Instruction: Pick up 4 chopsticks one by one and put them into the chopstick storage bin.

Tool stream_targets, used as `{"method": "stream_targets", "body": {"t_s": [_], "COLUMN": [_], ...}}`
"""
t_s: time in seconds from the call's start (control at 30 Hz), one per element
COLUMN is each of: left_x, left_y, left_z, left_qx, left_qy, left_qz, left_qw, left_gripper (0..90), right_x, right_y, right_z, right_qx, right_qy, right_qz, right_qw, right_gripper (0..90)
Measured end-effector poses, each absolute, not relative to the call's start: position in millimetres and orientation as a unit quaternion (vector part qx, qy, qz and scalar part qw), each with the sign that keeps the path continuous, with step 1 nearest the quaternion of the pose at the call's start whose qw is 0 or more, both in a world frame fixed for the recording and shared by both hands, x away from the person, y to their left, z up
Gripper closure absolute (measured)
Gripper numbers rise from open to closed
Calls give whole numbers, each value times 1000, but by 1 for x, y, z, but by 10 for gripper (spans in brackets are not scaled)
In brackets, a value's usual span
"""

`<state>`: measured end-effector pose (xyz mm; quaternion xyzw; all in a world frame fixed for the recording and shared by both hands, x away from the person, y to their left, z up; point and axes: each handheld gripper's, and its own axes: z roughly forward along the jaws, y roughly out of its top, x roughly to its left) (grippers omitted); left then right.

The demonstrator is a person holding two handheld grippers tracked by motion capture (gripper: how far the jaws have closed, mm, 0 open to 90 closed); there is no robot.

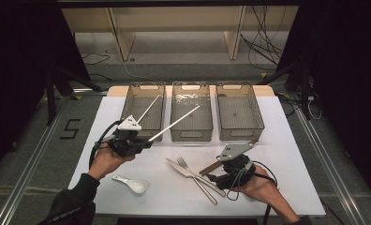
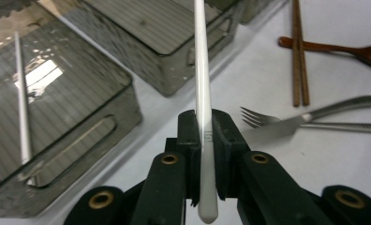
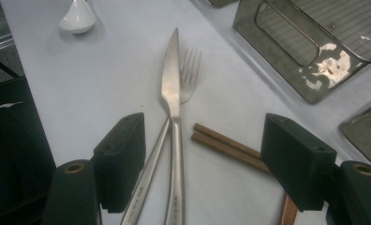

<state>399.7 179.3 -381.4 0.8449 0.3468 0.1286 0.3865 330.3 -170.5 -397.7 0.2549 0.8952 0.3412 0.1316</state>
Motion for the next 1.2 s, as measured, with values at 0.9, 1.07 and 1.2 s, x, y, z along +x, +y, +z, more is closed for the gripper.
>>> {"method": "stream_targets", "body": {"t_s": [0.9, 1.07, 1.2], "left_x": [472, 483, 488], "left_y": [217, 227, 231], "left_z": [-380, -387, -392], "left_qx": [781, 772, 766], "left_qy": [466, 489, 500], "left_qz": [154, 160, 163], "left_qw": [387, 374, 370], "left_gripper": [826, 826, 826], "right_x": [332, 331, 331], "right_y": [-181, -181, -180], "right_z": [-406, -405, -407], "right_qx": [275, 275, 274], "right_qy": [893, 892, 894], "right_qz": [336, 337, 333], "right_qw": [122, 123, 123], "right_gripper": [298, 298, 298]}}
